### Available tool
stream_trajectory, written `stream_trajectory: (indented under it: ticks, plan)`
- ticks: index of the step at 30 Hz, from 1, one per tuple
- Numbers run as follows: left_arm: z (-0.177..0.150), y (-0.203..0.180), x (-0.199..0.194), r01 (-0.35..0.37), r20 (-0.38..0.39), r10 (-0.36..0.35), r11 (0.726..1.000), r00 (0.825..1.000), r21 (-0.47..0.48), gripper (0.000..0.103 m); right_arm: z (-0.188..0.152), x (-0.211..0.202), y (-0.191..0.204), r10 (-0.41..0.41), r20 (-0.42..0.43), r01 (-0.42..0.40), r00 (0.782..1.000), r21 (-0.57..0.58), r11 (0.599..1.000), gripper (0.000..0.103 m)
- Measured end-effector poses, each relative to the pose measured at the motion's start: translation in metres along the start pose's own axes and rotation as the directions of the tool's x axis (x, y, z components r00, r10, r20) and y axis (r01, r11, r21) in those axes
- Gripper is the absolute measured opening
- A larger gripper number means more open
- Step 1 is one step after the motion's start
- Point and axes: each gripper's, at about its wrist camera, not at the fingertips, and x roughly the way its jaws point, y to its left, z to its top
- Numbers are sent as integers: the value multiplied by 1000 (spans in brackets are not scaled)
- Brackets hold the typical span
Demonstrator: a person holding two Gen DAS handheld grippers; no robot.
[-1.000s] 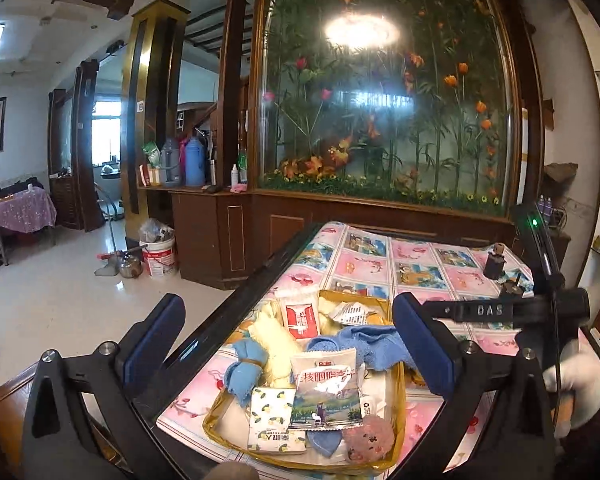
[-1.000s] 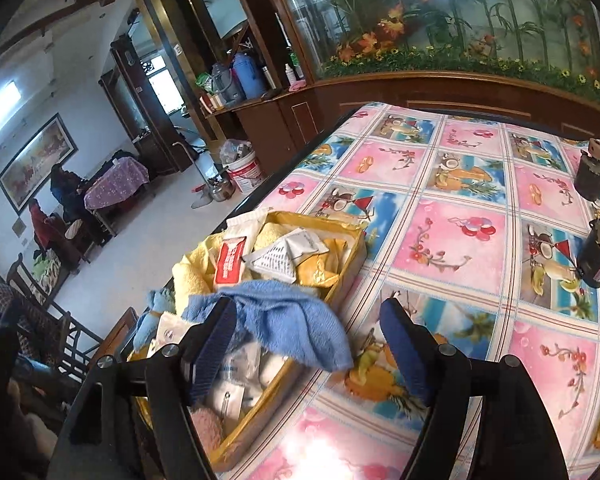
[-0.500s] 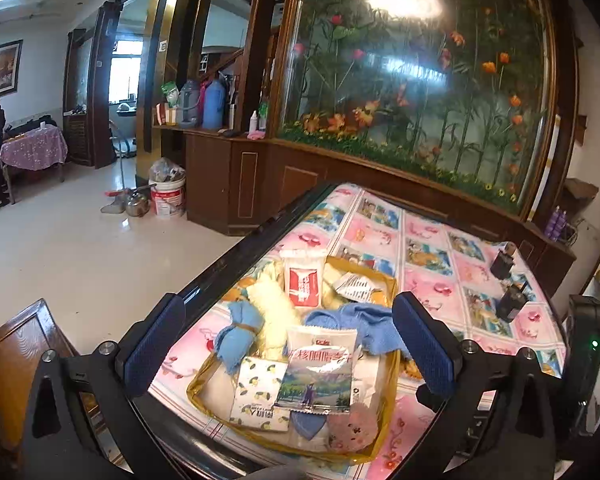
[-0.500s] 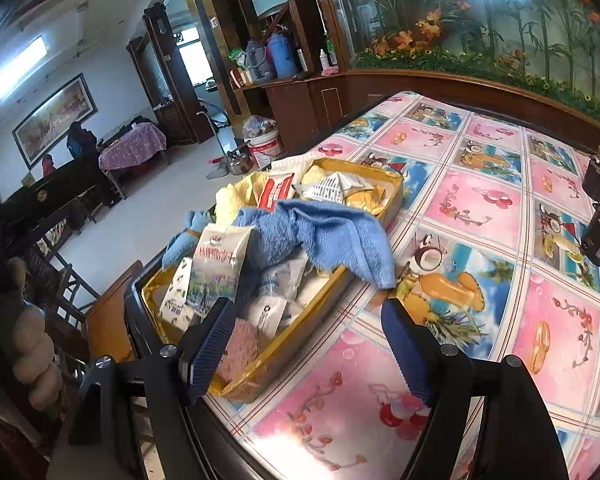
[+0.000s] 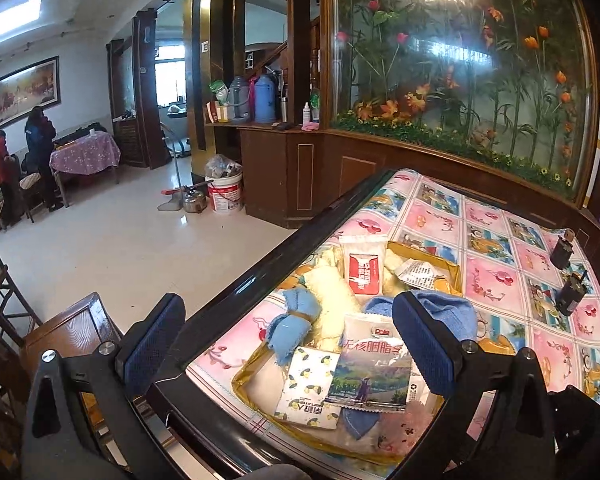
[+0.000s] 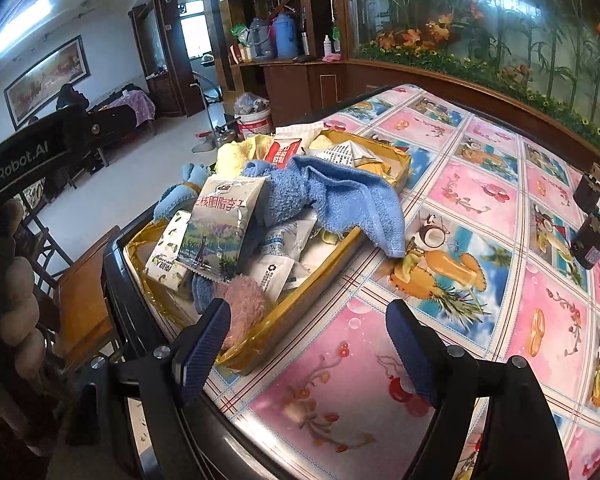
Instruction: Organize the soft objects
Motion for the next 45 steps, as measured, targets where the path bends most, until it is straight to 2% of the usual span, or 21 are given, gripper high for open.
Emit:
stream_trajectory:
  ticks: [5,17,29,35,42,45]
  plan:
    - [-3,-1,9,-29,-33,29,1000,999,-2,103,-2,6,7,7,-20,-7,1000,-6,1000,82]
    - [-6,9,21,-38,-64,36,999,997,-27,103,-3,10,24,-12,-32,10,999,-56,998,82]
    - [-10,22,37,-16,-105,10,998,994,-61,103,-3,19,44,-37,-46,30,998,-131,991,82]
    - [-12,27,49,-28,-139,17,997,990,-76,103,-2,25,50,-33,-52,24,998,-152,988,83]
    - [-8,18,50,-57,-139,51,998,989,-36,103,-4,27,47,-6,-55,-2,998,-155,988,84]
    - [-2,8,46,-16,-168,12,1000,986,-25,103,-3,22,29,-2,-42,-2,999,-108,994,84]
